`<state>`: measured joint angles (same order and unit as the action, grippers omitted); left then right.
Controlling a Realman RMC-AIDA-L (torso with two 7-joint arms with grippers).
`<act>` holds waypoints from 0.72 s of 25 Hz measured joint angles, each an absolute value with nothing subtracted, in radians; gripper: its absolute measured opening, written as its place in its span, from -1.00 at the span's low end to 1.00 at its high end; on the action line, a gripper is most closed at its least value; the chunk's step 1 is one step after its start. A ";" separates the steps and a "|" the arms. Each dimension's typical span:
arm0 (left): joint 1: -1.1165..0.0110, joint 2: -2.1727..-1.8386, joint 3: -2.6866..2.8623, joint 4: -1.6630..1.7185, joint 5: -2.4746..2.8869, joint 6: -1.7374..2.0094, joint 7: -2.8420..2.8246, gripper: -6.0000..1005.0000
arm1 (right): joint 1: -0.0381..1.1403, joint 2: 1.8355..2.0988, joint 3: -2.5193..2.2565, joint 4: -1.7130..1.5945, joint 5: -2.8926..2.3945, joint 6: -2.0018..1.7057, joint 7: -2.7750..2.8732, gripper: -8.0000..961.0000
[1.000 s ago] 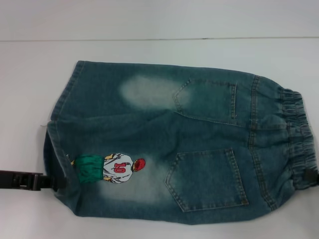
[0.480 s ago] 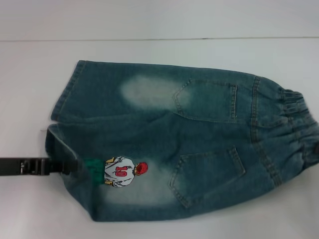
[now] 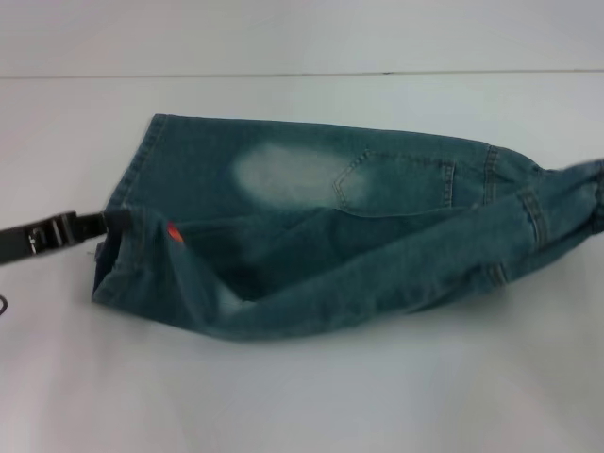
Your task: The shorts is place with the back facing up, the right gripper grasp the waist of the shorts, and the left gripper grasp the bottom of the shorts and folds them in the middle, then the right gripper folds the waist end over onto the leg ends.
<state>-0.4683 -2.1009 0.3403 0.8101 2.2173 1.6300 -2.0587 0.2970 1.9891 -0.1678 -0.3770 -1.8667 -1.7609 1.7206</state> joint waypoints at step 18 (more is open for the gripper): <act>-0.555 -2.114 0.327 0.588 1.982 1.238 -1.910 -0.96 | 0.357 2.081 -0.156 -0.306 -1.585 -1.541 1.772 -0.80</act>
